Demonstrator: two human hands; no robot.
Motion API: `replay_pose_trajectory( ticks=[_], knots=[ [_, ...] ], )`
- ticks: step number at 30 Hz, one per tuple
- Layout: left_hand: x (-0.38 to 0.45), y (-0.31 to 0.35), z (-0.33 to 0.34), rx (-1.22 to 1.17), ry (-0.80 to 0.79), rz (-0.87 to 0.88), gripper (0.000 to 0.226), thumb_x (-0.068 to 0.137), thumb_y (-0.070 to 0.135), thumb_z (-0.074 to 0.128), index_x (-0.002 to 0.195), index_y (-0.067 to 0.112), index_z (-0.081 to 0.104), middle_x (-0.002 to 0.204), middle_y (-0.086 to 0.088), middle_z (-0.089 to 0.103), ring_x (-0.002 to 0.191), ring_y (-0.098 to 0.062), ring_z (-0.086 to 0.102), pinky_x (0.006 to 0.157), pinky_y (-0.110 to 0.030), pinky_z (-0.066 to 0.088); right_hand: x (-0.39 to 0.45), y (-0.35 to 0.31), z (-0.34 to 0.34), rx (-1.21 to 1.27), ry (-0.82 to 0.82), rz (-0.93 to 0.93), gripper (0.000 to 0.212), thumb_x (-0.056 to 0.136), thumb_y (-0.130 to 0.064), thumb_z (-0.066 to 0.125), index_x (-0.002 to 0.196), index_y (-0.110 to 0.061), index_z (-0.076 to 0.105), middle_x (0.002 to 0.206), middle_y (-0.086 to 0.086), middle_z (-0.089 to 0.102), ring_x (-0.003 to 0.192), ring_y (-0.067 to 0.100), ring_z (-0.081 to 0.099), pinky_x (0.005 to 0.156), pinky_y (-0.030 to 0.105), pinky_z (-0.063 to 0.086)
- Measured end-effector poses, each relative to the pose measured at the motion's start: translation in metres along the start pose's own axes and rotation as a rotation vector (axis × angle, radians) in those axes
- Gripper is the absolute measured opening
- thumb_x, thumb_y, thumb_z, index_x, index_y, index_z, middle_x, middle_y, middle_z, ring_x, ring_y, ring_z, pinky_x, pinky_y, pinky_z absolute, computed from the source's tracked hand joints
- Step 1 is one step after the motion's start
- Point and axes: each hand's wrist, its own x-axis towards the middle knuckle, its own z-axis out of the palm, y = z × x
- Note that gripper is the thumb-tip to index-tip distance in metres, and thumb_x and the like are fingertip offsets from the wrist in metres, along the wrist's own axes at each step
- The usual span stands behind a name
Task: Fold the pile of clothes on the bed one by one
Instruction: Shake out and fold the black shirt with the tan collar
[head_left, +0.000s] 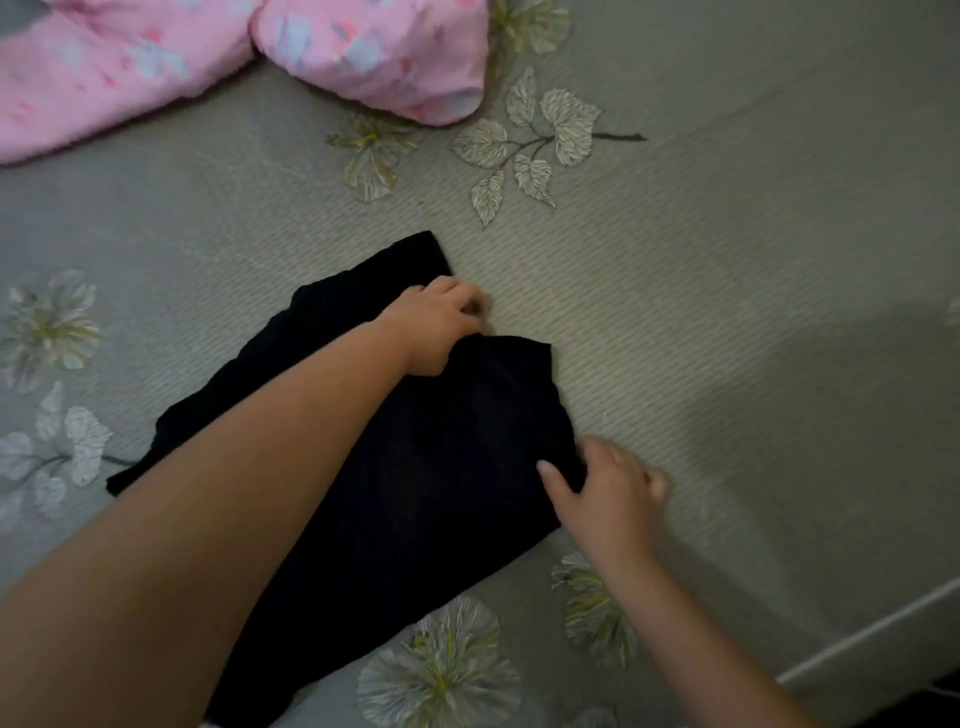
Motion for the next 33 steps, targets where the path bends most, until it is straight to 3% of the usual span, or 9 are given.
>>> replay_pose_trajectory(
  ticks=[4,8,11,15,19,23,27,30,33],
  knots=[
    [-0.019,0.0,0.002,-0.073,-0.024,-0.054,0.024,0.091,0.011,0.047,0.115,0.012,0.052,0.116,-0.007,0.048,0.106,-0.024,0.038,0.091,-0.034,0.04,-0.007,-0.021,0.004,0.034,-0.051,0.031,0.028,0.088,-0.041,0.053,0.105,-0.02,0.058,0.101,-0.004,0.063,0.094,0.013,0.053,0.083,0.029,0.021],
    [-0.056,-0.01,-0.001,-0.296,0.15,-0.21,0.012,0.089,0.003,0.043,0.081,0.013,0.044,0.095,-0.011,0.053,0.083,-0.019,0.045,0.07,-0.024,0.032,-0.03,-0.048,-0.01,0.118,0.183,-0.145,0.025,0.078,-0.02,0.069,0.102,-0.01,0.069,0.081,0.004,0.066,0.074,0.023,0.061,0.073,0.026,0.011],
    [-0.106,-0.026,0.002,-0.374,0.341,-0.272,0.01,0.086,0.0,0.045,0.09,0.005,0.052,0.099,-0.015,0.055,0.085,-0.022,0.047,0.067,-0.018,0.025,-0.063,-0.08,-0.02,0.185,0.325,-0.352,0.024,0.064,-0.017,0.071,0.087,-0.008,0.072,0.062,0.0,0.061,0.051,0.019,0.057,0.07,0.022,0.01],
    [-0.196,-0.047,0.028,-0.321,0.512,-0.334,0.014,0.083,-0.003,0.05,0.097,-0.004,0.056,0.102,-0.022,0.055,0.093,-0.033,0.05,0.068,-0.019,0.023,-0.126,-0.128,-0.009,0.243,0.312,-0.563,0.029,0.059,-0.015,0.071,0.088,-0.009,0.073,0.065,-0.002,0.06,0.055,0.014,0.058,0.072,0.026,0.022],
    [-0.281,-0.069,0.072,-0.249,0.441,-0.273,0.006,0.076,-0.011,0.056,0.079,-0.006,0.058,0.085,-0.026,0.057,0.083,-0.041,0.056,0.067,-0.032,0.034,-0.191,-0.157,0.034,0.216,0.195,-0.697,0.03,0.057,-0.009,0.074,0.087,-0.006,0.073,0.064,0.001,0.06,0.055,0.016,0.059,0.075,0.028,0.028],
    [-0.331,-0.086,0.145,-0.164,0.393,-0.271,0.032,0.072,-0.016,0.063,0.104,-0.012,0.06,0.118,-0.035,0.052,0.12,-0.055,0.039,0.099,-0.056,0.033,-0.235,-0.18,0.093,0.011,-0.038,-0.673,0.044,0.043,-0.016,0.086,0.085,-0.015,0.074,0.068,-0.003,0.063,0.06,0.013,0.06,0.078,0.029,0.039],
    [-0.347,-0.09,0.214,-0.182,0.04,-0.534,0.074,0.086,-0.003,0.047,0.147,0.014,0.008,0.155,-0.011,-0.001,0.142,-0.028,-0.007,0.115,-0.044,0.005,-0.255,-0.183,0.133,-0.318,-0.285,-0.599,0.048,0.063,-0.023,0.077,0.109,-0.013,0.065,0.11,0.006,0.06,0.101,0.02,0.056,0.097,0.039,0.039],
    [-0.347,-0.086,0.239,-0.286,0.225,-0.49,0.073,0.084,-0.003,0.046,0.145,0.004,0.007,0.154,-0.017,0.003,0.142,-0.031,-0.002,0.117,-0.039,0.004,-0.262,-0.176,0.14,-0.37,-0.109,-0.58,0.068,0.043,-0.042,0.086,0.103,-0.014,0.07,0.106,0.005,0.068,0.095,0.021,0.066,0.08,0.04,0.052],
    [-0.345,-0.085,0.25,-0.264,0.313,-0.282,0.079,0.08,-0.007,0.047,0.141,0.006,-0.002,0.151,-0.009,-0.008,0.141,-0.029,-0.009,0.115,-0.037,0.001,-0.255,-0.192,0.157,-0.503,-0.055,-0.539,0.089,0.042,-0.054,0.082,0.116,-0.01,0.063,0.122,0.014,0.061,0.113,0.027,0.058,0.088,0.049,0.048]
  ],
)
